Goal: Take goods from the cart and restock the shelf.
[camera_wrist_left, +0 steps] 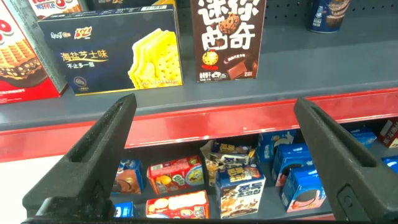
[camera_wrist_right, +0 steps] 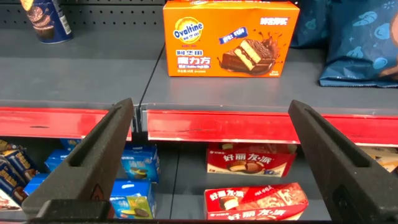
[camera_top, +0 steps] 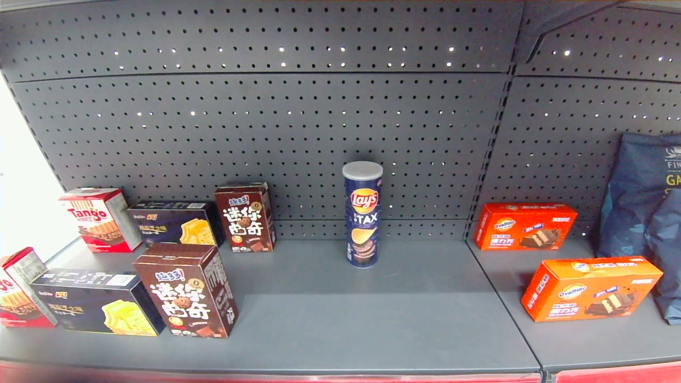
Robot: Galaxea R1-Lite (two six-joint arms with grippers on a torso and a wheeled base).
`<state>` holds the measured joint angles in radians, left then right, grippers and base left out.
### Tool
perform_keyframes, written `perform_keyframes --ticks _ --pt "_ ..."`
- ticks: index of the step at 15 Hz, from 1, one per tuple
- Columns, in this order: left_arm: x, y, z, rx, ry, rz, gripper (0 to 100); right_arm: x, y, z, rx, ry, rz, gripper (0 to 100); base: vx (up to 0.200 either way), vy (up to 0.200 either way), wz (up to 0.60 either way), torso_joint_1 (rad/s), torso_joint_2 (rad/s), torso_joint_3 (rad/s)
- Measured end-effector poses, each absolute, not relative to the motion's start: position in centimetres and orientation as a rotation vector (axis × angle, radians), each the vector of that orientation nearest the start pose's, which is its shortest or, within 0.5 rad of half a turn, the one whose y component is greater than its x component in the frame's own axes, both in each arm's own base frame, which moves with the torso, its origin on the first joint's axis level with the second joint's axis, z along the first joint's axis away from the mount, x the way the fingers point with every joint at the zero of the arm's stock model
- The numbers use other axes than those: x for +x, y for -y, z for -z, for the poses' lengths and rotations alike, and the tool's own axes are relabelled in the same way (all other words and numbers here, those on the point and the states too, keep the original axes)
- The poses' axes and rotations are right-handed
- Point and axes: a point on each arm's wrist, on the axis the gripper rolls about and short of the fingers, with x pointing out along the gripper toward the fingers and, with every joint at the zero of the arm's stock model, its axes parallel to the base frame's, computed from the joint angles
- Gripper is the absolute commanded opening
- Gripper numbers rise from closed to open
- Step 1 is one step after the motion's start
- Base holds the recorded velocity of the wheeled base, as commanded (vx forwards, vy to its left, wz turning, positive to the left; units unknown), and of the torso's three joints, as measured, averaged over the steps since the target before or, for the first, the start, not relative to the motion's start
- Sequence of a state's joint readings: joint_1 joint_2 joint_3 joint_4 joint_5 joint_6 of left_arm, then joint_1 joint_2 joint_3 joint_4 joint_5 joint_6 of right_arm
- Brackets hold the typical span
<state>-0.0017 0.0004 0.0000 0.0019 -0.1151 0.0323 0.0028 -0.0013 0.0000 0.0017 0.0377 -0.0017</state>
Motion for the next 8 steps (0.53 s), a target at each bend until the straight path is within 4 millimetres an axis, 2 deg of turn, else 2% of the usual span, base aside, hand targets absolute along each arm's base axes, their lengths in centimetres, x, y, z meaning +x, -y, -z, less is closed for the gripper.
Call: perform_keyframes --ticks 8 --pt "-2.3 0.26 -7.54 0.03 0.0 0.116 100 -2.29 -0.08 -7.53 -0.001 0.0 -0.04 100 0.0 0.0 0.6 0.004 0.0 0.001"
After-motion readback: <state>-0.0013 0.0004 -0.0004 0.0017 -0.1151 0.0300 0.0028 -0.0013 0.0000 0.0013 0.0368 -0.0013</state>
